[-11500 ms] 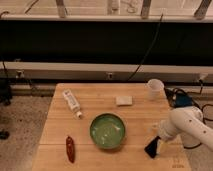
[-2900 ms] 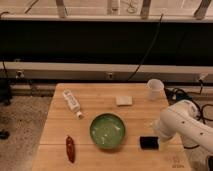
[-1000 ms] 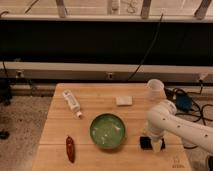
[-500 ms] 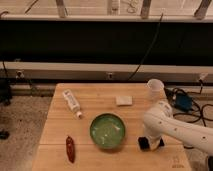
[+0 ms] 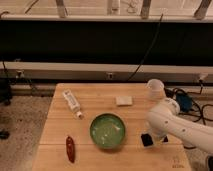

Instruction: Place the eraser on the white sponge

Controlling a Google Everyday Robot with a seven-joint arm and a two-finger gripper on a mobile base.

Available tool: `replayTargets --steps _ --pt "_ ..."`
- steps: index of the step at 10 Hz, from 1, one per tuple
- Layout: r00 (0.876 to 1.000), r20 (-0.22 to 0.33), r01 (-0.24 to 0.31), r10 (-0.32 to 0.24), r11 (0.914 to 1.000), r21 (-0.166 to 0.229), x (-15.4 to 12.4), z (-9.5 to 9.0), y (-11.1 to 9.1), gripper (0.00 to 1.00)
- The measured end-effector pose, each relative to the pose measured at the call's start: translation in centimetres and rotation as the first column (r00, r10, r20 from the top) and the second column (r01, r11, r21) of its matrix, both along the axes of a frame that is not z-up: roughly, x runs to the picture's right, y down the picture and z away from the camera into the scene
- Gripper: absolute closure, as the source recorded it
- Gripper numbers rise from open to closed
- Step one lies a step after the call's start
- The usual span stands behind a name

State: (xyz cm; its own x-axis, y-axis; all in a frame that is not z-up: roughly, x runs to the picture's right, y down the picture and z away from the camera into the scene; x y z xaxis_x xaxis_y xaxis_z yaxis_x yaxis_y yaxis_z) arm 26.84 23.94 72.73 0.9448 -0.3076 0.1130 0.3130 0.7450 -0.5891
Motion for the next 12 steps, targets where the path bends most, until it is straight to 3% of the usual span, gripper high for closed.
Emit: replayTargets --steps 2,5,8,12 --pt "0.999 -0.037 -0.023 0.024 0.9995 0.024 3.4 0.6 -1.6 1.0" --pt "0.997 -0.063 -0.043 0.046 0.9978 0.051 6.0 3.3 -4.9 1.0" --pt "0.997 -0.072 -0.035 0.039 0.9972 0.066 6.3 6.0 -7.5 1.0" --pt "0.998 -0.054 -0.008 0.012 0.9967 0.08 5.4 7.8 -9.5 1.0"
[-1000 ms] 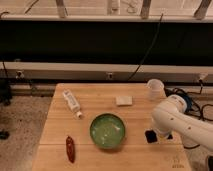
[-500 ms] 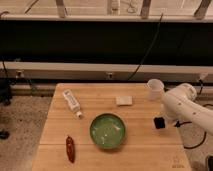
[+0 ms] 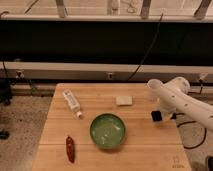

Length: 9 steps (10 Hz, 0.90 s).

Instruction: Place the eraser on the white sponge

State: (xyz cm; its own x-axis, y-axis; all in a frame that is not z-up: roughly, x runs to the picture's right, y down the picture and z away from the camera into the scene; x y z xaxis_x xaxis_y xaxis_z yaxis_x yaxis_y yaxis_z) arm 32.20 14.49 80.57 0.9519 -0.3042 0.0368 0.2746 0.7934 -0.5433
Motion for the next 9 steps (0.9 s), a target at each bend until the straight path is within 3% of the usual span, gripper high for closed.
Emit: replayTargets --steps 9 --pt "0.992 0.111 0.055 -0.061 0.997 0.055 -5.3 4.8 -5.6 1.0"
